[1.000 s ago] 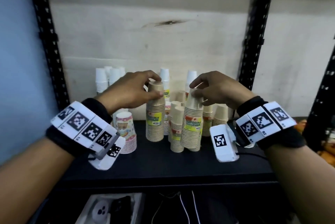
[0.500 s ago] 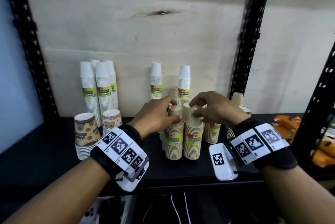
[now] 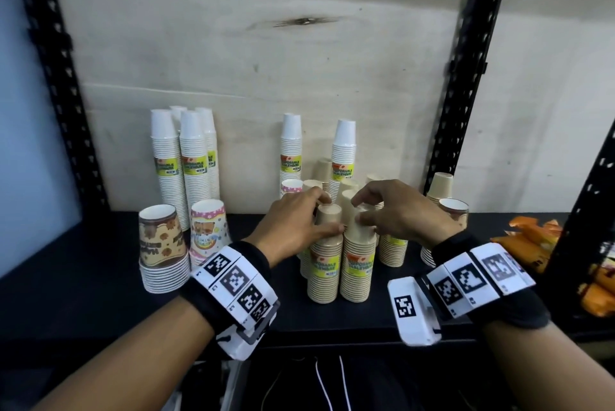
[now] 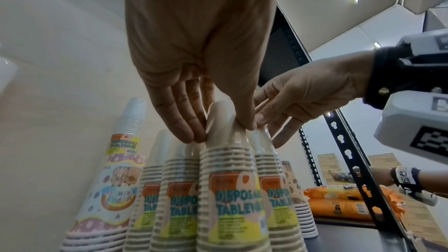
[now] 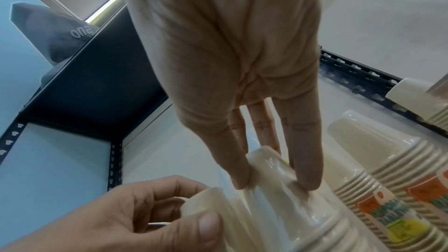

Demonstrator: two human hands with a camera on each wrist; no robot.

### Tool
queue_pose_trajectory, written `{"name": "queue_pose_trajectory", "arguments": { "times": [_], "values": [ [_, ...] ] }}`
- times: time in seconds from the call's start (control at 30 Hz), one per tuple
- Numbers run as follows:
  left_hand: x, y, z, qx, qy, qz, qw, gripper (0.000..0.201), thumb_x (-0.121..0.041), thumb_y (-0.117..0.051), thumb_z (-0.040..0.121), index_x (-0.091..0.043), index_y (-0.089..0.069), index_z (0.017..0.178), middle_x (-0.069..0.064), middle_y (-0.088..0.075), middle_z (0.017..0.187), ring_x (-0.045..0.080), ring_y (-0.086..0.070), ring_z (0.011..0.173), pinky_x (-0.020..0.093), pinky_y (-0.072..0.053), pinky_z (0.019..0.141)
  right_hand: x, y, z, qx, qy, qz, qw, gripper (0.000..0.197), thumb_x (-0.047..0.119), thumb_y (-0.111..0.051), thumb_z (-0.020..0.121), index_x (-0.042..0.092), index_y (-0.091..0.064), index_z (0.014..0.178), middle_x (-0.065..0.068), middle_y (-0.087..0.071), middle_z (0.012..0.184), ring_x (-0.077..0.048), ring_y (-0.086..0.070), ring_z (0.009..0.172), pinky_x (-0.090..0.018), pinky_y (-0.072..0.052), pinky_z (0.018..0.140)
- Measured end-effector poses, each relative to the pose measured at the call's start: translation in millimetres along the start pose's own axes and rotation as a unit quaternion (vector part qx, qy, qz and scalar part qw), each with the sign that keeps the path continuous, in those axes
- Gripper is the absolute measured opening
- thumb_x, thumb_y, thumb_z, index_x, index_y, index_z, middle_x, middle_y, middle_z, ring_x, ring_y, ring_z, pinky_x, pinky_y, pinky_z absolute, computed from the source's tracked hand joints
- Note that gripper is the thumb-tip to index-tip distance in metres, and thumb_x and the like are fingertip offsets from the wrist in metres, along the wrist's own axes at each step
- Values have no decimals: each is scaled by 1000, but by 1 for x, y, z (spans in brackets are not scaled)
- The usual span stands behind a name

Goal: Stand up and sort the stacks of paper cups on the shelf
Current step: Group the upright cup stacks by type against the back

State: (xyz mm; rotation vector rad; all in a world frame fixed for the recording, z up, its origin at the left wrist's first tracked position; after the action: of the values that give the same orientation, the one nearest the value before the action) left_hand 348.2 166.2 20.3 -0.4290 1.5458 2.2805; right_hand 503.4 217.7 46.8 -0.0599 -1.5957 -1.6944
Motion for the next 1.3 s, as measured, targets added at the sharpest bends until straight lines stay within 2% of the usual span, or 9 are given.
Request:
{"name": "queue_pose_trajectory", "arguments": {
  "times": [0.17, 0.37, 0.47, 0.6, 0.73, 0.8, 0.9, 1.1, 1.3],
  "values": [
    [-1, -2, -1, -21, -5, -21, 1000, 57, -57, -72, 75, -26, -54, 119, -9, -62, 116, 4, -51, 88, 22, -38, 73, -2, 0, 0, 0, -3, -5, 1000, 30, 17, -75, 82, 24, -68, 109, -1, -62, 122, -15, -60, 112, -40, -54, 92],
    [1, 1, -3, -1, -9, -32, 999, 68, -63, -74, 69, -28, -51, 123, -12, -61, 117, 2, -54, 84, 17, -38, 65, -2, 4, -1, -2, -17, -12, 1000, 29, 25, -75, 84, 26, -67, 111, 1, -62, 116, -15, -61, 101, -38, -54, 89],
    [4, 14, -5, -1, 3, -31, 1000, 73, -66, -71, 69, -27, -51, 127, -11, -61, 115, 5, -58, 87, 21, -42, 72, 3, 11, 1, -8, -17, -22, 1000, 28, 34, -73, 85, 28, -66, 112, 3, -63, 113, -14, -61, 94, -31, -51, 80],
    [19, 46, -2, -2, 18, 7, 1000, 59, -60, -70, 75, -27, -56, 122, -12, -64, 111, 5, -62, 87, 23, -48, 75, 19, 27, 13, -7, -4, -50, 999, 31, 46, -70, 84, 29, -65, 109, 6, -65, 109, -13, -61, 99, -27, -48, 75],
    [35, 91, 16, -22, 42, 42, 998, 49, -60, -70, 76, -29, -62, 114, -14, -67, 103, 5, -62, 87, 24, -47, 75, 38, 53, 36, -16, 8, -75, 997, 28, 46, -71, 83, 25, -69, 102, 5, -68, 108, -13, -62, 97, -29, -47, 80],
    [39, 110, 31, -27, 52, 51, 997, 48, -59, -69, 77, -27, -63, 112, -13, -68, 102, 5, -60, 88, 20, -44, 71, 46, 66, 51, -18, 8, -101, 995, 31, 46, -69, 85, 23, -68, 107, 5, -65, 115, -15, -60, 101, -29, -44, 82],
    [44, 128, 58, -30, 59, 60, 996, 45, -56, -69, 78, -25, -65, 110, -10, -68, 102, 7, -58, 89, 17, -41, 66, 53, 81, 77, -24, 5, -135, 991, 40, 47, -67, 87, 21, -64, 118, 2, -59, 128, -19, -57, 111, -32, -45, 92],
    [55, 127, 122, -14, 74, 91, 993, 47, -54, -68, 81, -24, -60, 117, -6, -66, 110, 14, -58, 100, 30, -46, 87, 53, 90, 125, -22, -12, -175, 984, 53, 46, -66, 88, 19, -54, 132, -1, -56, 134, -21, -54, 119, -34, -43, 99],
    [69, 110, 180, -15, 82, 125, 989, 69, -55, -68, 80, -23, -45, 136, 1, -53, 133, 22, -51, 120, 39, -43, 100, 45, 82, 161, 2, -8, -207, 978, 63, 48, -65, 88, 22, -44, 141, 0, -49, 141, -20, -49, 126, -34, -40, 99]
  ]
}}
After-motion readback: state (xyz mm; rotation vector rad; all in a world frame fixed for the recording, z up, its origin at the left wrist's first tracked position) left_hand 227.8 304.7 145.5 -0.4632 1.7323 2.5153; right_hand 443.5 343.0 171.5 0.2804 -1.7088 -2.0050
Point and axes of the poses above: each hand's wrist, its own z-axis towards the middle knuckle, its own y-axis out of the back of the hand, x = y × z, the point moved 6 cm from there along z, towards the middle knuckle
